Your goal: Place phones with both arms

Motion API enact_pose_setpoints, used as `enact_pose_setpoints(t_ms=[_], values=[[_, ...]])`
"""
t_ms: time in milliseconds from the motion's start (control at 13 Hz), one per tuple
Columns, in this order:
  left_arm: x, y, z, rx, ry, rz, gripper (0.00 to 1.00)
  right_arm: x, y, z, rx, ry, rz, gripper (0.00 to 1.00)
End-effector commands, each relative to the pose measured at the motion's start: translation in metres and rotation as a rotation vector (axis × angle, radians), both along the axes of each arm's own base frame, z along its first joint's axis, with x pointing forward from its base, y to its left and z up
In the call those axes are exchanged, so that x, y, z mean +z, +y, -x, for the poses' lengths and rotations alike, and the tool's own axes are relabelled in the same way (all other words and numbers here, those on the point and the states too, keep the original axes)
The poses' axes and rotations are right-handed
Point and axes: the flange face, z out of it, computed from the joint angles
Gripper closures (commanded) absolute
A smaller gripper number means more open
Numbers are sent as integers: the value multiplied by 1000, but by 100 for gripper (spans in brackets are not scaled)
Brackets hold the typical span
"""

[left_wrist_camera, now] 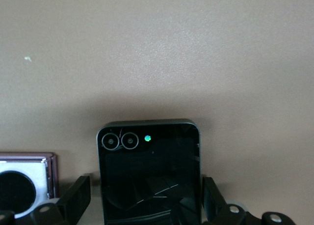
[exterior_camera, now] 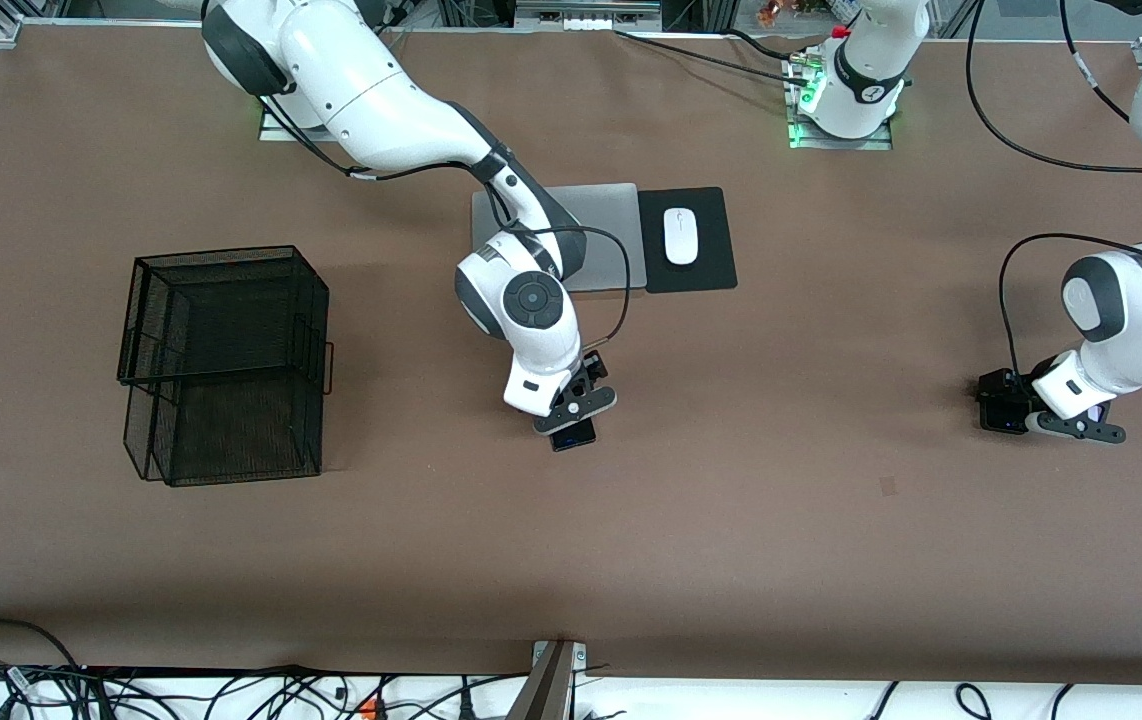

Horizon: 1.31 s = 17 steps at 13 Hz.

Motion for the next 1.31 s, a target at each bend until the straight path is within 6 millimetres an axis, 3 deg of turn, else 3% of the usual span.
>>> enact_pose_setpoints(t_ms=[0,307,614,691,768,844,921,1075,1228], values=[[5,-4,6,32,-13,11,0,-4,7,0,-8,-20,2,0],[2,-7,4,61,-17,11,0,-14,7,2,-4,-18,5,0],[-2,-10,2,77,-16,12,45,-18,7,3,0,-21,15,1],[-1,-9,1,81,-20,11,53,-20,6,4,5,-24,20,13],[-1,-10,1,83,-20,11,61,-20,5,3,13,-33,23,41],[-1,-11,0,82,-22,11,65,-20,5,3,13,-33,23,79],[1,-13,-2,88,-24,10,67,-20,5,3,15,-33,23,99],[10,-25,-14,92,-33,4,67,-10,0,-3,9,-44,32,100],[25,-27,-25,92,-19,0,69,31,-15,-24,-24,-83,25,100]])
